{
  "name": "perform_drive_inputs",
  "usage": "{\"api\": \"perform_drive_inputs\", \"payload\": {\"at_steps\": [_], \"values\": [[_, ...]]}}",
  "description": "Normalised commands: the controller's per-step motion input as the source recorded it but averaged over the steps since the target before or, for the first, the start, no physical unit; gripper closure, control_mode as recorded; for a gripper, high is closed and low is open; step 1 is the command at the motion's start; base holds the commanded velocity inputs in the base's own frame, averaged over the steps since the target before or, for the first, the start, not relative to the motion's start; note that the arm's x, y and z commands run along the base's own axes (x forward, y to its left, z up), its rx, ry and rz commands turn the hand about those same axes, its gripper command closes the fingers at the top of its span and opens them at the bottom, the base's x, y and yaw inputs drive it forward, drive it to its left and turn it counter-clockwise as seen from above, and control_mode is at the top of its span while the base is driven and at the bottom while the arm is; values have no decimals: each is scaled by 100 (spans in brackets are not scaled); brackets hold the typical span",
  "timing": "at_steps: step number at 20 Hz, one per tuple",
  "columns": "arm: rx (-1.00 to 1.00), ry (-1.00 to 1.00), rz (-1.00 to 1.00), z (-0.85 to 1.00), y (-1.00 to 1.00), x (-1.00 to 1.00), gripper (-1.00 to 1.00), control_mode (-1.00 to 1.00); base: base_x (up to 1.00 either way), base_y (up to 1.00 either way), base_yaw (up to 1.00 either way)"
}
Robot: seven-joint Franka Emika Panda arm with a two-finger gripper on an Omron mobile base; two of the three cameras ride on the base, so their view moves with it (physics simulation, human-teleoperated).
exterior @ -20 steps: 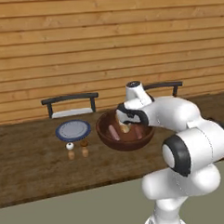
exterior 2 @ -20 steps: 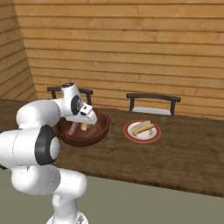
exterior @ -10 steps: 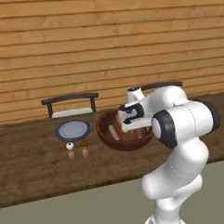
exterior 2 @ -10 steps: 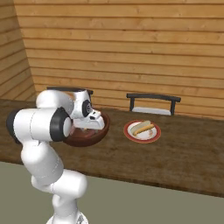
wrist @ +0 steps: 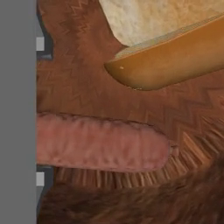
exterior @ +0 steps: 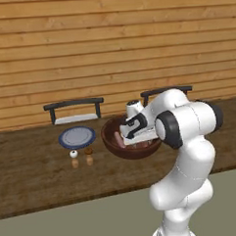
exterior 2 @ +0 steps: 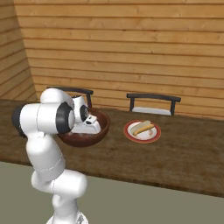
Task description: Place one bun and one sausage from the bowl on each plate.
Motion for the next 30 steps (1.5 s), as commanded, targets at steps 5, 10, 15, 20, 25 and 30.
{"api": "perform_drive_inputs", "payload": {"at_steps": [5, 10, 15, 20, 25, 30], "values": [[0, -1, 2, -18, -11, -6, 100, -100, 0, 0, 0], [0, -17, -11, 15, -42, -28, 100, -100, 0, 0, 0], [16, -55, -29, 100, -36, -27, 100, -100, 0, 0, 0], [6, -36, -36, 100, -70, -11, 100, -100, 0, 0, 0], [0, -5, -41, 97, -100, 22, 100, -100, 0, 0, 0], [6, 13, -22, 35, -100, 17, 100, -100, 0, 0, 0]]}}
